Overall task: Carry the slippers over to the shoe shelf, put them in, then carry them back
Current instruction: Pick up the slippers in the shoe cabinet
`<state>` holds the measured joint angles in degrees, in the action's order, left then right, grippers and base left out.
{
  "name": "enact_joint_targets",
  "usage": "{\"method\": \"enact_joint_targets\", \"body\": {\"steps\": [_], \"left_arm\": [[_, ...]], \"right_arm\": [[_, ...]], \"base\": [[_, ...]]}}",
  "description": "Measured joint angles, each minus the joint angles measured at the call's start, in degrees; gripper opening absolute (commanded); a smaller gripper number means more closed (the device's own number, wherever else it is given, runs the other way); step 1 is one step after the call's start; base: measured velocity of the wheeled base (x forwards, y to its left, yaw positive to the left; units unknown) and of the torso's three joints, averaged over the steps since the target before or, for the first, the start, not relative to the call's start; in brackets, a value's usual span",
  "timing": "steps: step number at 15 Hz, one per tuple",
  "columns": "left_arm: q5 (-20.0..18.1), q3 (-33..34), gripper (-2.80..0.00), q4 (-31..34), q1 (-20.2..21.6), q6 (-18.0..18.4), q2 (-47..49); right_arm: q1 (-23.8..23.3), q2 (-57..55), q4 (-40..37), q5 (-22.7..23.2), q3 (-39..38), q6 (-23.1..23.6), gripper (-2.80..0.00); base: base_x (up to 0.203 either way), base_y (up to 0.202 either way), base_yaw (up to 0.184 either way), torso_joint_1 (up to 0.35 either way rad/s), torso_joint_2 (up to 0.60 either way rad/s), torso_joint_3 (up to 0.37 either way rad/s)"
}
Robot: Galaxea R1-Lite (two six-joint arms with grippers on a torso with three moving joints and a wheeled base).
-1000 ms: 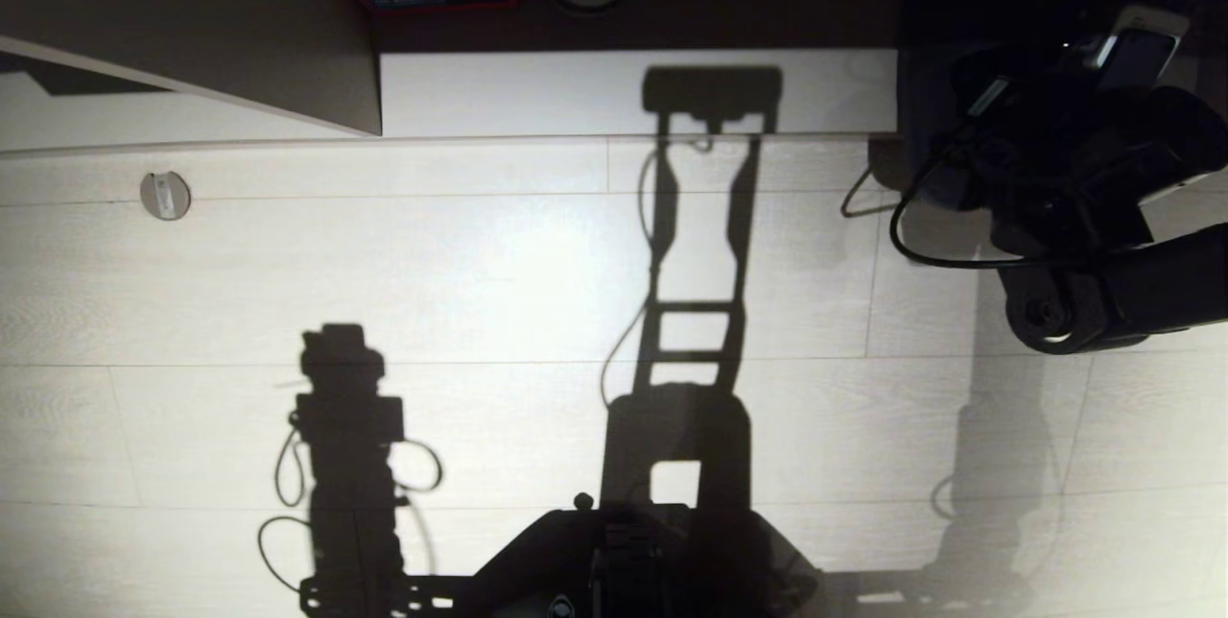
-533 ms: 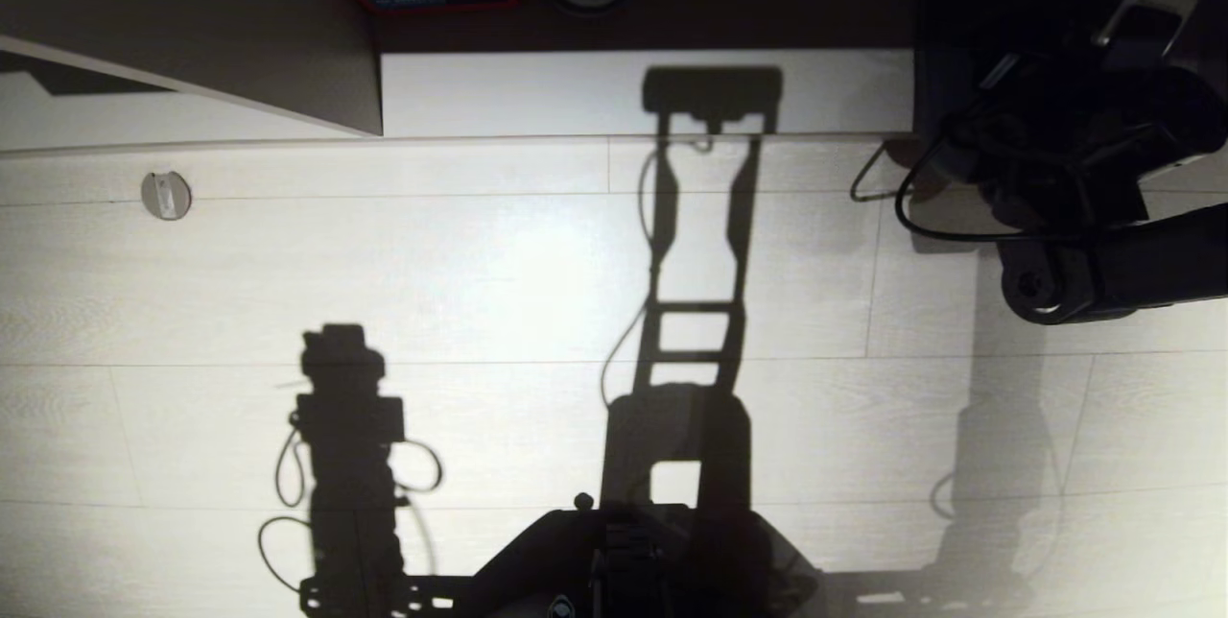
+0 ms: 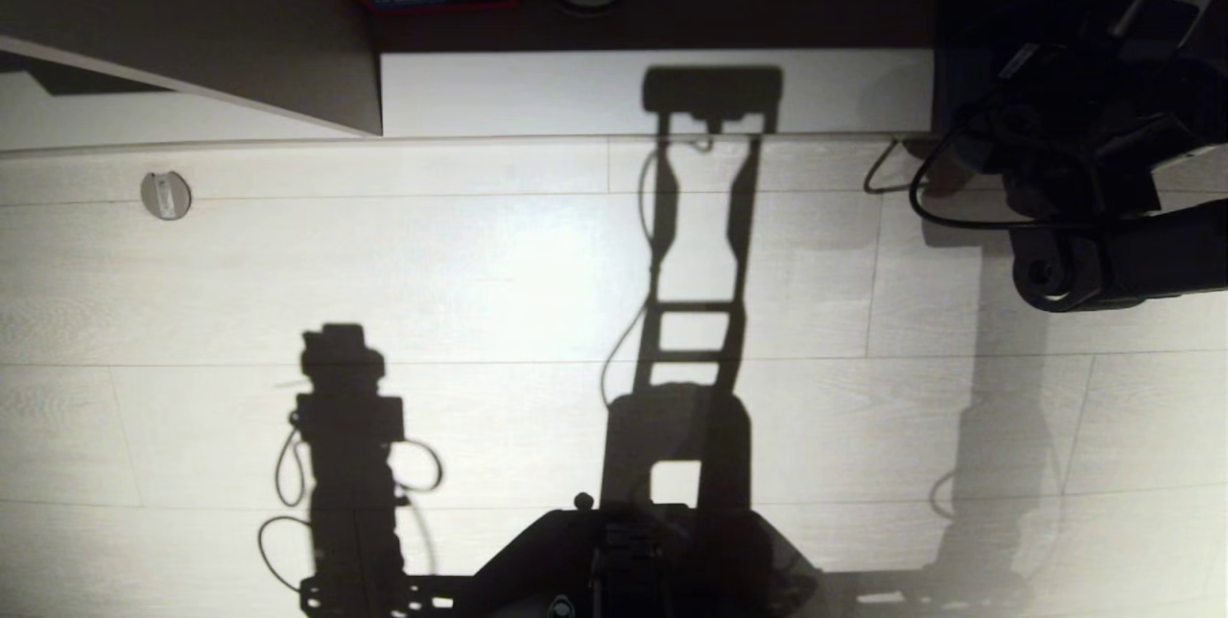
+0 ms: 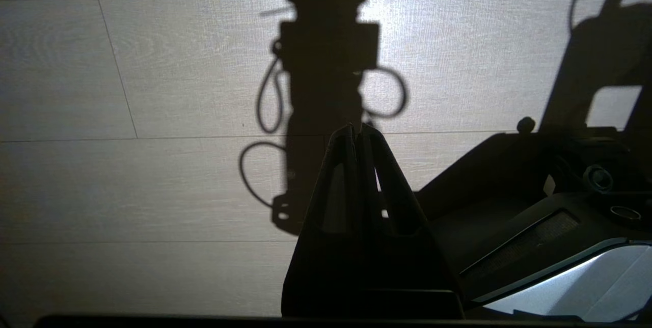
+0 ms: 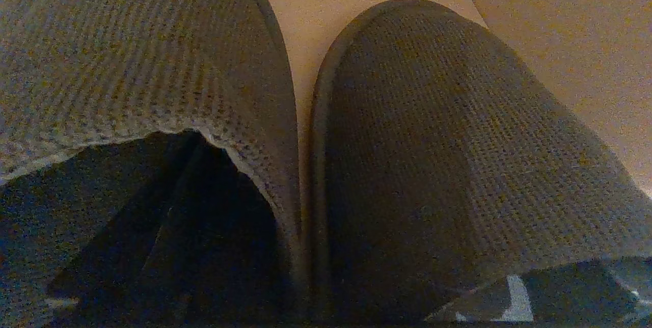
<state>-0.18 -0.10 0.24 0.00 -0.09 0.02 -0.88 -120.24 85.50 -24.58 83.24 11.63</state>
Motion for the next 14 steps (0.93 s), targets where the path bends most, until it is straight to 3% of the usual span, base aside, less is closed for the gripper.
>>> {"method": "enact_joint_targets", "body": {"steps": [4, 5, 6, 14], "left_arm": [[0.00, 0.00, -2.80, 0.02, 0.00, 0.02, 0.00], [0.00, 0.00, -2.80, 0.02, 0.00, 0.00, 0.00], [0.02, 0.00, -2.80, 0.02, 0.00, 0.03, 0.00], [0.00, 0.00, -2.80, 0.00, 0.00, 0.04, 0.00]], "right_arm": [[-0.02, 0.24, -0.03, 0.00, -0.01, 0.08, 0.00], [-0.02, 0.34, 0.02, 0.00, -0.11, 0.26, -1.22], [-0.02, 0.45, 0.05, -0.01, -0.22, 0.30, -2.80], [-0.02, 1.24, 0.07, -0.01, -1.40, 0.18, -2.80]], "base": [[0.000, 0.000, 0.000, 0.000, 0.00, 0.000], [0.000, 0.000, 0.000, 0.000, 0.00, 0.000], [0.000, 0.000, 0.000, 0.000, 0.00, 0.000], [0.000, 0.000, 0.000, 0.000, 0.00, 0.000]]}}
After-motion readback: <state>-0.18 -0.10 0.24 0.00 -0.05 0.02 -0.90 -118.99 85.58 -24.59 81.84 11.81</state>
